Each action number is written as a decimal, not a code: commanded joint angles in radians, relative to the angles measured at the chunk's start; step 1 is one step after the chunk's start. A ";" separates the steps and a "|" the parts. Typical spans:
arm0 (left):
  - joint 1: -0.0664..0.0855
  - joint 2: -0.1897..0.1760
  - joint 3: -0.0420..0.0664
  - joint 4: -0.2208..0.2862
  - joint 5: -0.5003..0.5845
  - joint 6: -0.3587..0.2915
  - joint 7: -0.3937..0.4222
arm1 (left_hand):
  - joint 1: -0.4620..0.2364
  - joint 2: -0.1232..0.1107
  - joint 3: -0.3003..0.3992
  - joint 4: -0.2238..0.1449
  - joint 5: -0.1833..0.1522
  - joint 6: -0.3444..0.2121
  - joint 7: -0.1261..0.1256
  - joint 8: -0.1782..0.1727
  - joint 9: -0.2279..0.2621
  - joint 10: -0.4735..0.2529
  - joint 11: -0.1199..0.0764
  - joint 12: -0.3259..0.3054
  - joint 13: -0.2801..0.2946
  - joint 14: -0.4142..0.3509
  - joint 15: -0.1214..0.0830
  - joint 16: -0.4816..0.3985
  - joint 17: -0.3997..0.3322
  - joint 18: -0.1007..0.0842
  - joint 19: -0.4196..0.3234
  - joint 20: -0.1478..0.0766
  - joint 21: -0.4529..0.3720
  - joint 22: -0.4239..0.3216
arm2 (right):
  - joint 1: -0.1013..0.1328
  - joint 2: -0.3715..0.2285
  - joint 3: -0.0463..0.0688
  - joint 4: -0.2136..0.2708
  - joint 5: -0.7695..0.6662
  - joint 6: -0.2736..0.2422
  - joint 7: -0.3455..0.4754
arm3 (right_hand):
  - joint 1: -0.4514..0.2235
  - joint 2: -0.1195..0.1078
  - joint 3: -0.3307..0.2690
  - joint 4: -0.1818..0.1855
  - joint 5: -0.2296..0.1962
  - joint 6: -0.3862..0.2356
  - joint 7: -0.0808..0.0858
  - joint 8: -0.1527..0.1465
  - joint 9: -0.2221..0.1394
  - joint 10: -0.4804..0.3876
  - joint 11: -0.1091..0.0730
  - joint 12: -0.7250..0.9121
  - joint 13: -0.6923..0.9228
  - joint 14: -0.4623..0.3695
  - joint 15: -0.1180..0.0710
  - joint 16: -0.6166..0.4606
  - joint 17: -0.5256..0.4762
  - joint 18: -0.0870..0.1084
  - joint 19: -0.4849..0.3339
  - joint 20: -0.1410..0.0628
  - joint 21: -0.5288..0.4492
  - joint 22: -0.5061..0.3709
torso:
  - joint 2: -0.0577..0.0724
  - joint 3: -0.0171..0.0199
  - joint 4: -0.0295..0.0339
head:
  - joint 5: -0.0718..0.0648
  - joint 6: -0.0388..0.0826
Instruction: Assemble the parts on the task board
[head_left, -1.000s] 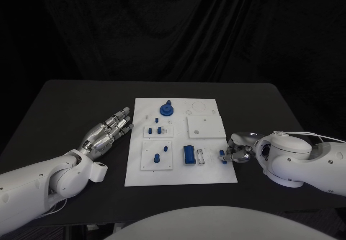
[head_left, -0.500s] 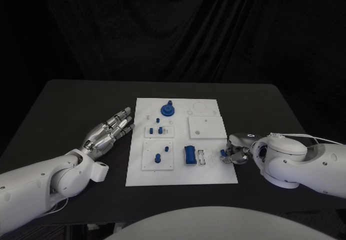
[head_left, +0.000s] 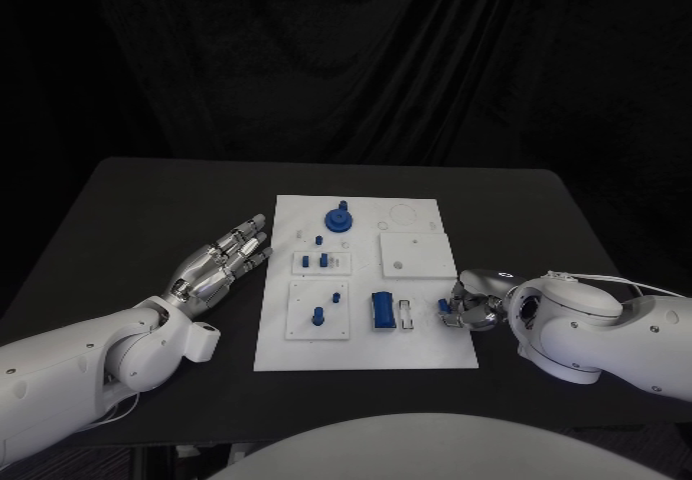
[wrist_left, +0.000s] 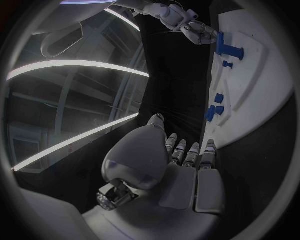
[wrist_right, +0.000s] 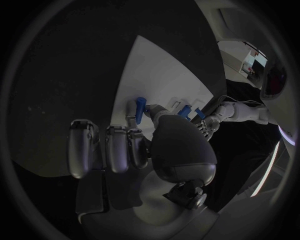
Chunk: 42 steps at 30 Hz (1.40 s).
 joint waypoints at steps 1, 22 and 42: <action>-0.002 0.002 0.001 0.001 0.004 0.013 0.061 | 0.011 -0.003 -0.001 -0.007 0.006 0.001 0.011 0.002 0.002 -0.001 0.008 0.005 0.001 0.003 0.007 -0.004 -0.001 0.003 0.000 0.008 0.006 0.000 | -0.004 -0.007 -0.004 0.019 0.221 -0.080 0.085 | -0.031 -0.004 0.184 -0.164 0.023 -0.001 -0.003 0.014 -0.089 0.106 0.005 0.003 0.263 0.070 0.005 0.006 0.065 0.013 0.045 0.005 0.003 0.215 | 0.000 0.0000 -0.0002 | 0.000 0.000; -0.002 0.008 0.001 -0.003 0.004 0.015 0.055 | 0.012 -0.003 0.000 -0.008 0.007 0.001 0.012 0.002 0.002 0.000 0.008 0.006 0.001 0.003 0.007 -0.004 -0.001 0.003 0.000 0.008 0.006 0.000 | 0.024 0.047 -0.003 0.008 0.491 -0.088 0.193 | -0.077 0.001 0.207 -0.156 0.010 -0.008 -0.005 0.024 -0.077 0.106 0.004 0.003 0.263 0.071 0.004 0.010 0.071 0.013 0.045 0.004 0.003 0.215 | 0.000 0.0003 0.0002 | 0.000 0.000; -0.003 0.012 0.001 -0.006 0.004 0.020 0.051 | 0.013 -0.003 0.000 -0.009 0.008 0.001 0.013 0.002 0.002 0.000 0.008 0.006 0.001 0.003 0.007 -0.004 -0.001 0.003 0.000 0.008 0.006 -0.001 | 0.024 0.086 -0.004 -0.037 0.415 -0.046 0.155 | -0.172 -0.007 0.163 -0.102 -0.110 -0.023 -0.004 0.025 -0.082 0.106 0.006 0.003 0.263 0.070 0.006 0.009 0.064 0.014 0.043 0.006 -0.001 0.213 | 0.001 0.0001 0.0001 | 0.004 0.000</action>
